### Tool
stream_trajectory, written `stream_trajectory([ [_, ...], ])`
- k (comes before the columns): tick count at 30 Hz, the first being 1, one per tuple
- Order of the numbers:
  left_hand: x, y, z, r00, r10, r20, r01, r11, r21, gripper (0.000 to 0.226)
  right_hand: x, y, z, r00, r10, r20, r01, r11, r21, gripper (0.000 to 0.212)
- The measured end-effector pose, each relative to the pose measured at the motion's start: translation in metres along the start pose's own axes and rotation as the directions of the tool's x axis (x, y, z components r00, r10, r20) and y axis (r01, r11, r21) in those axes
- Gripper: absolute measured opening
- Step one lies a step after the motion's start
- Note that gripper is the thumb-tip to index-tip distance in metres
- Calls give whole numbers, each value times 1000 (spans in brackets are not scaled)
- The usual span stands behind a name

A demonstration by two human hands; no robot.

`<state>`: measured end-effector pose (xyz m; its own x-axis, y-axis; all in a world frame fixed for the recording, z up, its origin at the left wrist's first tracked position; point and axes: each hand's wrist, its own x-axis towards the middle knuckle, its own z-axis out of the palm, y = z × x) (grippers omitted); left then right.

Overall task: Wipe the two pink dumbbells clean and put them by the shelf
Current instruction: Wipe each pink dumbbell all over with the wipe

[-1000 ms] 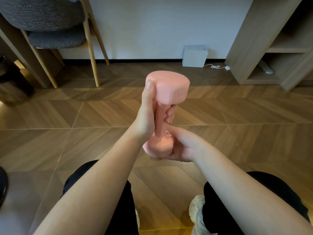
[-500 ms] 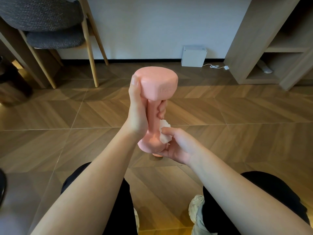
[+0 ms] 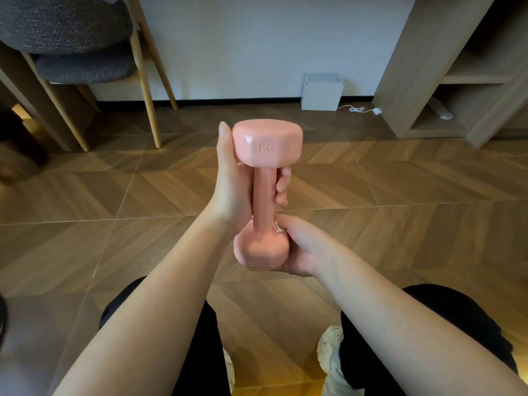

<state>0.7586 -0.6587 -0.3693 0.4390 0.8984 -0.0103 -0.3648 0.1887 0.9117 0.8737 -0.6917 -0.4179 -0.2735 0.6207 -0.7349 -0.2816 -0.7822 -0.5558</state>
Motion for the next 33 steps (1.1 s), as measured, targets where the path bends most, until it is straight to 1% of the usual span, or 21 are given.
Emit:
stream_trajectory([
  [2,2,1,1,997,-16,-73,18,999,32,100,1,-1,-1,999,-28,-42,31,997,67,27],
  [6,3,-6,2,959,55,-277,-13,988,152,93,-2,-8,-9,989,-112,-96,129,973,192,21],
  [9,3,-9,2,922,61,-382,-26,995,97,86,-2,-6,-13,985,-150,-86,163,974,161,32],
  [10,2,-8,3,916,58,-397,-32,997,72,86,-2,-4,-11,985,-156,-73,165,973,158,33],
  [11,1,-7,4,914,60,-401,-39,997,59,86,0,-2,-8,984,-160,-74,170,974,151,30],
  [13,-1,-6,6,922,78,-379,-65,997,47,86,1,1,0,977,-179,-116,189,979,82,15],
  [15,-4,-6,9,933,101,-345,-100,995,20,88,3,2,4,964,-204,-171,192,978,-84,10],
  [16,-5,-6,10,936,109,-336,-112,994,12,88,3,1,4,958,-221,-184,188,965,-182,15],
  [18,-5,-6,9,936,113,-334,-118,993,5,89,1,0,3,940,-266,-214,188,927,-326,46],
  [20,-5,-4,7,933,90,-347,-105,994,-25,91,-1,-1,-1,897,-361,-255,228,873,-432,76],
  [21,-5,-4,6,932,70,-356,-94,994,-50,91,-1,-1,-3,866,-424,-264,265,838,-477,83],
  [22,-5,-2,5,931,50,-363,-83,994,-76,90,-1,-1,-4,833,-489,-258,311,801,-512,85],
  [23,-5,-1,4,930,35,-367,-76,992,-99,91,0,0,-5,805,-540,-244,355,769,-531,79],
  [24,-5,-1,3,930,23,-367,-72,990,-120,91,0,1,-4,780,-584,-227,398,741,-540,70],
  [26,-5,0,3,932,9,-363,-68,987,-148,92,3,3,-5,730,-654,-199,456,683,-570,46],
  [28,-5,1,3,934,1,-358,-60,986,-155,92,5,4,-8,659,-735,-162,492,584,-646,21],
  [29,-6,1,3,934,-2,-358,-55,987,-150,92,4,4,-8,626,-771,-120,510,520,-685,16],
  [31,-6,3,2,932,0,-362,-53,989,-136,91,1,4,-8,574,-819,-1,543,382,-748,21],
  [33,-6,4,0,930,10,-367,-65,988,-138,91,-6,2,-8,559,-816,144,560,245,-791,23],
])
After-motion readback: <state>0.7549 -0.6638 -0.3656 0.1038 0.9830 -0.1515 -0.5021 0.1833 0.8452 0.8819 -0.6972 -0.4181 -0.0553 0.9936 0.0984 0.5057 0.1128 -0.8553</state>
